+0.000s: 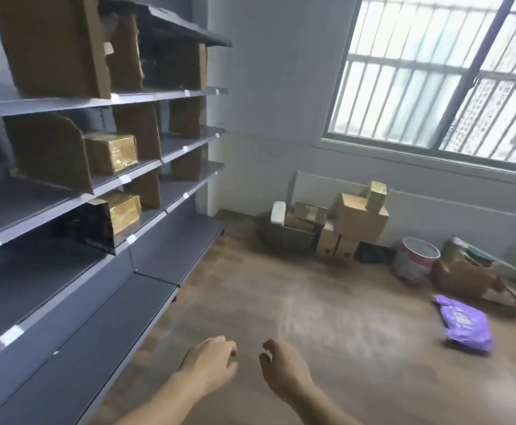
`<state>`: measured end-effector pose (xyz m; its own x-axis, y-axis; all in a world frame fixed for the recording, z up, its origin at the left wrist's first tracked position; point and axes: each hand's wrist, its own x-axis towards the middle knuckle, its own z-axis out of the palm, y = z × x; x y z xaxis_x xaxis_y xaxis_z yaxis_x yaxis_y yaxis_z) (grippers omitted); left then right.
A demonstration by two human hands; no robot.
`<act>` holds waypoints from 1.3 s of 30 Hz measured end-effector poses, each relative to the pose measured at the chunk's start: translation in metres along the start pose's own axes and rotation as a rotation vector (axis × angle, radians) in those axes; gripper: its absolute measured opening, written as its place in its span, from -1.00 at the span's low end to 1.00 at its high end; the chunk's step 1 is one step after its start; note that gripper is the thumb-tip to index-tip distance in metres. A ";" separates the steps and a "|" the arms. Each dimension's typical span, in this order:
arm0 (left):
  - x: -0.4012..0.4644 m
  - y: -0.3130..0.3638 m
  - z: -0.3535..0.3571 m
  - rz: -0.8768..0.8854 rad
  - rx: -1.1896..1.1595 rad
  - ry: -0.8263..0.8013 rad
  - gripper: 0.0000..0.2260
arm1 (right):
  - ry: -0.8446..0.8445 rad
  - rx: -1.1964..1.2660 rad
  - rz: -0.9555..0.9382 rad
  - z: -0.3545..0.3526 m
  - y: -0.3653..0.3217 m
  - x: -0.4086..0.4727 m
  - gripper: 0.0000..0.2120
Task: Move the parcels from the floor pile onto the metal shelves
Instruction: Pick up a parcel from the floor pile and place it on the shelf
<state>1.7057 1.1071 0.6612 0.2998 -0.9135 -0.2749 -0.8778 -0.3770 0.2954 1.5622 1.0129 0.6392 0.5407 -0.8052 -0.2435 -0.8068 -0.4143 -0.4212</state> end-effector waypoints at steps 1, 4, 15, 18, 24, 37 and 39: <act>0.022 0.002 0.000 0.012 -0.002 -0.015 -0.68 | 0.010 0.005 0.024 -0.006 0.007 0.016 -0.65; 0.093 0.000 -0.006 0.029 -0.008 -0.048 -0.68 | 0.028 0.007 0.093 -0.024 0.024 0.070 -0.64; 0.337 0.059 -0.099 0.142 0.183 0.019 -0.47 | 0.168 -0.034 0.122 -0.149 0.085 0.246 -0.49; 0.390 0.086 -0.108 0.177 0.214 -0.010 -0.41 | 0.198 -0.044 0.151 -0.174 0.108 0.296 -0.49; 0.506 0.142 -0.114 0.255 0.202 -0.053 -0.46 | 0.185 -0.018 0.207 -0.220 0.176 0.403 -0.59; 0.771 0.262 -0.165 0.234 0.081 -0.052 -0.46 | 0.157 -0.016 0.239 -0.359 0.308 0.653 -0.72; 0.811 0.271 -0.171 0.221 0.070 -0.058 -0.46 | 0.156 -0.023 0.221 -0.372 0.322 0.691 -0.69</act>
<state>1.7749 0.2375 0.6749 0.0774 -0.9616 -0.2635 -0.9442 -0.1555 0.2903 1.5873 0.1654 0.6607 0.3089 -0.9321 -0.1890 -0.9073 -0.2292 -0.3526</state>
